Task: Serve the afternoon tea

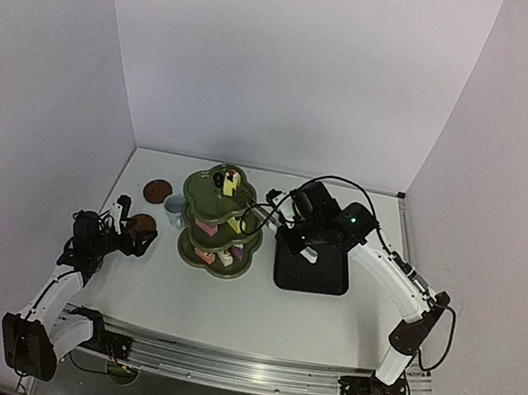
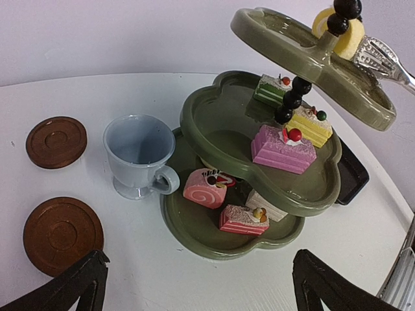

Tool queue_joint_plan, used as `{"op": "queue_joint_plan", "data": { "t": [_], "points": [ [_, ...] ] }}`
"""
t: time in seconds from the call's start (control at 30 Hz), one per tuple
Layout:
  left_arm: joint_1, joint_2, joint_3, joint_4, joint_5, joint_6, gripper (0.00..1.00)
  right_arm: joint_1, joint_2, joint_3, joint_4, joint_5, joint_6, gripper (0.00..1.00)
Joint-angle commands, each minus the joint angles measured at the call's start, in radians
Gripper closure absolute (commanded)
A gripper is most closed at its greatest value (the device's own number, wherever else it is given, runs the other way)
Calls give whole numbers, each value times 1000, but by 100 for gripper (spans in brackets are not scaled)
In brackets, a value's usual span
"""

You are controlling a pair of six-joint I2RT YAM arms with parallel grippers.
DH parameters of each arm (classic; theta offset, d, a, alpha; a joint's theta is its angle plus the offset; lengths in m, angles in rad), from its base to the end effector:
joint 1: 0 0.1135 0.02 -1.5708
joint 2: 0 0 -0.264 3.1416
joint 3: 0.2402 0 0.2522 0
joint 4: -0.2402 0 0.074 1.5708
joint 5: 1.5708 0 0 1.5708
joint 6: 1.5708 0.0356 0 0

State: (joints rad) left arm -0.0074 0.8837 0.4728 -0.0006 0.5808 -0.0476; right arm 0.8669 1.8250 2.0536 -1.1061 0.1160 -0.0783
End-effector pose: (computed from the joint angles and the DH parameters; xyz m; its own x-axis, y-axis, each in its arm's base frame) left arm 0.1960 -0.0210 0.2333 -0.4237 -0.0366 -0.9050 0.4895 0.8315 -0.2628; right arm 0.2499 0.2880 0.3989 -0.4408 -0.6392 -0.6302 -0.7461 0.6512 -0.1387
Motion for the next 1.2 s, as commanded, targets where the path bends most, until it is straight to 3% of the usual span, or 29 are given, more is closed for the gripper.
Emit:
{"op": "queue_joint_plan", "data": {
  "t": [0.0,0.37,0.6,0.9,0.97,1.17],
  "points": [
    [1,-10,35,11,0,24,0,5,-3,40,-30,32,9,74],
    [1,-3,36,24,5,24,0,6,-48,46,-23,24,38,71],
    [1,-3,34,25,13,19,0,3,-122,52,90,14,70,72],
    [1,-6,33,28,16,16,0,-18,-186,40,202,172,171,72],
    [1,-8,33,29,16,15,0,-51,-196,19,197,259,227,73],
    [1,-11,32,29,18,15,0,-193,-259,-191,198,290,345,72]
  ]
}}
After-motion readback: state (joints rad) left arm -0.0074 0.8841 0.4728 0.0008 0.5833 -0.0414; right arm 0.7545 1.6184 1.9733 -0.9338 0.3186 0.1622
